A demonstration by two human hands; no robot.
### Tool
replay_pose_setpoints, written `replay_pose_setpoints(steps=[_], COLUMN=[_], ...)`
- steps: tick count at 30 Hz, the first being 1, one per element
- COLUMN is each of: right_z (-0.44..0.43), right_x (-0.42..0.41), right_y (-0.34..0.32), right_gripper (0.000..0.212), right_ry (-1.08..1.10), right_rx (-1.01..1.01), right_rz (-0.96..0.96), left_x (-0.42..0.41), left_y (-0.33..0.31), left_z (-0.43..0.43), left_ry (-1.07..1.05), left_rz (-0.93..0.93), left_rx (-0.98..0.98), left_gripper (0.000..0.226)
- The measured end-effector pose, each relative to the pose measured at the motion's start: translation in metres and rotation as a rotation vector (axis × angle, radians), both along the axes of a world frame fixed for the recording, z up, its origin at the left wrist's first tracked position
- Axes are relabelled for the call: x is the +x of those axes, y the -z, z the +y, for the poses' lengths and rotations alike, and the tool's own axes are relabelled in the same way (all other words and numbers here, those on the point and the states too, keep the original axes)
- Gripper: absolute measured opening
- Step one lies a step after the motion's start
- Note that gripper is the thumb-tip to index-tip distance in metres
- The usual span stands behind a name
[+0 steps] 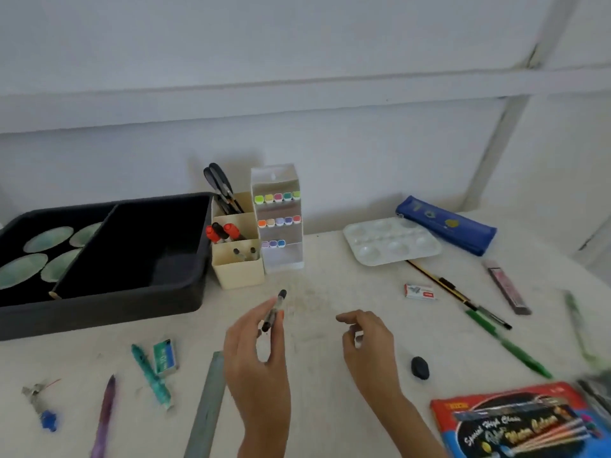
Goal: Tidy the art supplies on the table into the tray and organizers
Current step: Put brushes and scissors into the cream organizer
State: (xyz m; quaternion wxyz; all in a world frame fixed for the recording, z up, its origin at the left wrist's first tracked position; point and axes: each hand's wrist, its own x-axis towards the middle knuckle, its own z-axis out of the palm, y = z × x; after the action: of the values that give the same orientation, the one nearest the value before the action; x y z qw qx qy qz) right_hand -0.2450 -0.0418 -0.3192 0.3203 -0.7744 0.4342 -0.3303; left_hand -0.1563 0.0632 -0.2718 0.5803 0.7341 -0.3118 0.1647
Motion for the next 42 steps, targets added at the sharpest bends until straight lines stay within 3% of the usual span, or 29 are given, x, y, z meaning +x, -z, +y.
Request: replay_pose_setpoints(steps=[4,14,20,26,34,42], right_z=[-0.039,-0.110,-0.136,-0.144,-0.117,-0.072], right_x=[-0.042,-0.136,-0.150,-0.153,-0.109,-0.026], right_y=[-0.008,-0.010,-0.003,-0.001,-0.063,-0.103], right_gripper=[0.029,0.026,0.020,0.020,0.020,0.015], right_ry=[0.164,0.561,0.552,0.487,0.411,0.071], right_rx=[-0.034,-0.059,0.098,0.082,-0.029,0.224], right_rz=[-0.004,0.198,0.329,0.359,-0.285,-0.660], left_x=[-0.032,-0.089,-0.100,-0.097,-0.070,-0.010], left_y=[0.001,0.001,0.008,0.011,0.002,-0.013], left_z=[-0.037,-0.095,-0.109,-0.111,-0.095,-0.065], left_ry=[0.209,0.541,0.598,0.576,0.442,0.038], left_rz=[0.101,0.448,0.546,0.561,0.588,0.197], left_rx=[-0.030,-0.053,-0.037,-0.048,-0.193,-0.211], left_gripper=[0.028,0.025,0.024,0.024,0.030,0.026])
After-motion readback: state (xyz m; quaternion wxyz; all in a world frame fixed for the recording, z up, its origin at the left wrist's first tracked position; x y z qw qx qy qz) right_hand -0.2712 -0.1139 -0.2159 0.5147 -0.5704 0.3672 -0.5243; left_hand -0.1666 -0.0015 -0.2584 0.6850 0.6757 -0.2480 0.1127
